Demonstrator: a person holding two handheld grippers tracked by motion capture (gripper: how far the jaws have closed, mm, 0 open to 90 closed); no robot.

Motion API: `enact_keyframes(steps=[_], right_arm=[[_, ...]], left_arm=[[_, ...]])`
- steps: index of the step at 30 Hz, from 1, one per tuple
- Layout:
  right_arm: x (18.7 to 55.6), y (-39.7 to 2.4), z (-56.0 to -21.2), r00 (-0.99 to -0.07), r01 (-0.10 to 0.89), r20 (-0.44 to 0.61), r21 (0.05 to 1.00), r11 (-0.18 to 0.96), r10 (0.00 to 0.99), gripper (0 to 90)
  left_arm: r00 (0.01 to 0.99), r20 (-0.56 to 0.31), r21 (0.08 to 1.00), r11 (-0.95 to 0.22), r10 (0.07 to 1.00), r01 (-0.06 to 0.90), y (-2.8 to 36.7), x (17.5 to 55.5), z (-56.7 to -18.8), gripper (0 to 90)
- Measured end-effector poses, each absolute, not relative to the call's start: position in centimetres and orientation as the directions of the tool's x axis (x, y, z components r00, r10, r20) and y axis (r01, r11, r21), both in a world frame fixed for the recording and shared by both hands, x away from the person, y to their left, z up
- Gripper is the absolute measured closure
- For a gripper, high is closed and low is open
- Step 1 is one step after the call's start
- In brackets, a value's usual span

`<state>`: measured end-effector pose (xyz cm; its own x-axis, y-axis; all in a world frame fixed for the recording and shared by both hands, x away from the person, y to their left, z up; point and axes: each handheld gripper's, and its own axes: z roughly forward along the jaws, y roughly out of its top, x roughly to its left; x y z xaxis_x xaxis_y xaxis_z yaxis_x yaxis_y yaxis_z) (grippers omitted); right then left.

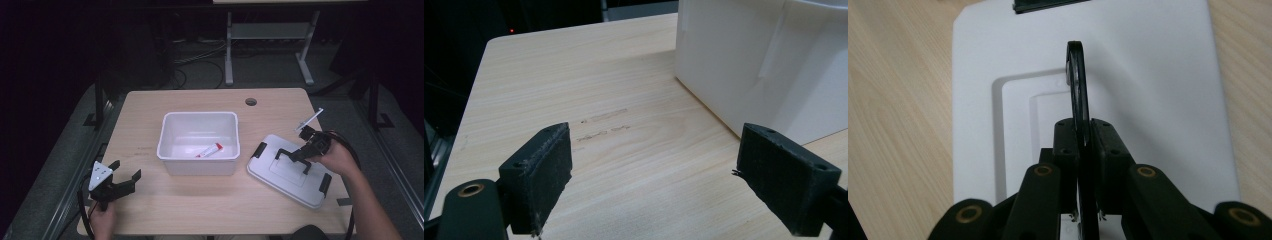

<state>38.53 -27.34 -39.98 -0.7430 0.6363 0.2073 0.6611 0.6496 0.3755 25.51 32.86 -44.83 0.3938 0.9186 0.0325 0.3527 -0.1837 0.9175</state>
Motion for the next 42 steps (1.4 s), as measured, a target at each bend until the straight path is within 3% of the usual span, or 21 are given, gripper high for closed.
enact_keyframes(steps=[15,42], right_arm=[[38.2,-26.8,-39.4,-0.777,0.62,0.178,0.382,0.686,0.603,84.4],[36.8,-26.6,-34.4,-0.81,0.569,0.143,0.427,0.703,0.569,84.4]], left_arm=[[0.391,0.032,0.917,-0.183,0.92,0.354,32.9,25.5,-44.8,13.7],[0.391,0.035,0.918,-0.184,0.92,0.352,32.8,25.5,-44.8,13.7]])
